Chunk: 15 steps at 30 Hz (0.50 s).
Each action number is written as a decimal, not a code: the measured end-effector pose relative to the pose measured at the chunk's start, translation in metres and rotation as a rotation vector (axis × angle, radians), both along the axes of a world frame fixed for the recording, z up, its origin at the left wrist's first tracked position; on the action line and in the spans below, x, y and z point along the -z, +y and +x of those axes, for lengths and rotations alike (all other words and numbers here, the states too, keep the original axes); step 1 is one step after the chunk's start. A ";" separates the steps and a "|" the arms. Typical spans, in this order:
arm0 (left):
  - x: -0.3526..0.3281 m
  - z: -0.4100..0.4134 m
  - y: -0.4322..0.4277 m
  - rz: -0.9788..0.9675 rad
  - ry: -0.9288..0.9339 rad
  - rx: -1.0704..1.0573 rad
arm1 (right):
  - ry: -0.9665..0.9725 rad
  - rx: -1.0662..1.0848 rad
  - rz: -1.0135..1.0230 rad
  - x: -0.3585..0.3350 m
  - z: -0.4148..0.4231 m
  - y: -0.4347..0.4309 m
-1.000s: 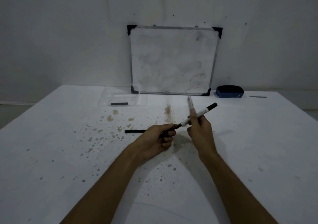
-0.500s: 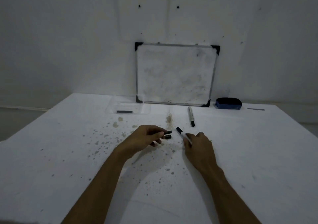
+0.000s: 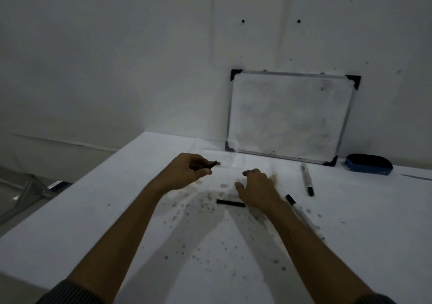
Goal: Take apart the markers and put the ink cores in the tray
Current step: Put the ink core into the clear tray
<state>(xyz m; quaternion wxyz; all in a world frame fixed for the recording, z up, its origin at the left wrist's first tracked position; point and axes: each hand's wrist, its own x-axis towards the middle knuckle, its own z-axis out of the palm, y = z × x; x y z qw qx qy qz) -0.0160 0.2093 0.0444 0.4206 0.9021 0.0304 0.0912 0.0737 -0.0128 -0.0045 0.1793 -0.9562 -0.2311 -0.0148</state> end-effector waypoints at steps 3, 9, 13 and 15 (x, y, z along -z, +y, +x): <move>-0.010 0.040 0.025 0.160 -0.041 -0.022 | 0.017 0.021 -0.146 0.007 0.024 0.024; -0.017 0.139 0.045 0.357 0.033 0.065 | -0.105 0.068 -0.015 0.044 0.039 0.027; -0.005 0.191 0.042 0.464 0.181 0.081 | -0.066 0.057 0.019 0.048 0.045 0.026; 0.004 0.206 0.039 0.501 0.250 0.091 | -0.046 0.045 0.043 0.048 0.047 0.024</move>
